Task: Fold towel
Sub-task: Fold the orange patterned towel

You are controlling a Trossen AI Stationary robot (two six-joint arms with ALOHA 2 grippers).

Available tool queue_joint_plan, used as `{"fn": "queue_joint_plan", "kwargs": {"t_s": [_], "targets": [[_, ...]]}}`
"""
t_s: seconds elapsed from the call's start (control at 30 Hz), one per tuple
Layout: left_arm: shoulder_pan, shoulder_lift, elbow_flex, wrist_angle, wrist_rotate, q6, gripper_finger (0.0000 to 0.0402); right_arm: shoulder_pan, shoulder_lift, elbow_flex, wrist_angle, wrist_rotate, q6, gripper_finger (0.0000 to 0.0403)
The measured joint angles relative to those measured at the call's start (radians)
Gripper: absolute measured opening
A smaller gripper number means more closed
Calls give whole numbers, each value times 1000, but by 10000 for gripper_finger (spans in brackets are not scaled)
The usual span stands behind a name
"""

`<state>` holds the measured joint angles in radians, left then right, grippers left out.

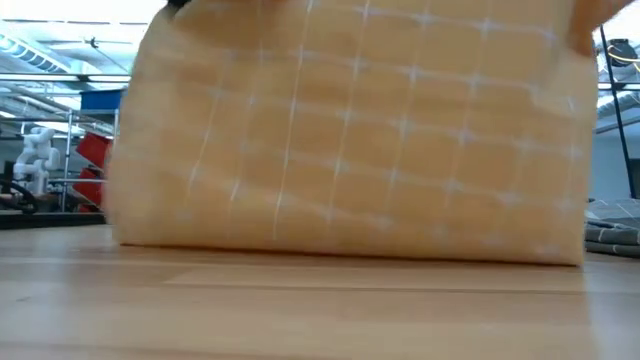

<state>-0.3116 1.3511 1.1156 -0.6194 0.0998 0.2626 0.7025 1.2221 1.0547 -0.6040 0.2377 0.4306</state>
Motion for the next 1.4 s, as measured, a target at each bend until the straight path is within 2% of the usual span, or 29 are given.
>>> {"fn": "queue_joint_plan", "kwargs": {"t_s": [0.23, 0.4, 0.53, 0.7, 0.9, 1.23, 1.4], "targets": [[-67, 186, 0, 15, -1, -16, 5, 14, 32, -112, 164, -39, 54, 0], [-110, 287, 0, 73, -2, -46, 5, 16, 99, -119, 222, -67, 56, 0], [-145, 336, -1, 139, -3, -62, 5, 16, 168, -119, 255, -131, 71, 0], [-170, 365, -1, 164, -59, -101, 5, 25, 242, -119, 254, -189, 158, 0], [-198, 372, -1, 195, -152, -137, 5, 63, 284, -120, 279, -195, 258, 0], [-238, 372, 0, 216, -203, -184, 5, 132, 296, -120, 606, -260, 314, 0], [-255, 372, 0, 222, -233, -196, 5, 135, 296, -100, 593, -279, 329, 0]]}}
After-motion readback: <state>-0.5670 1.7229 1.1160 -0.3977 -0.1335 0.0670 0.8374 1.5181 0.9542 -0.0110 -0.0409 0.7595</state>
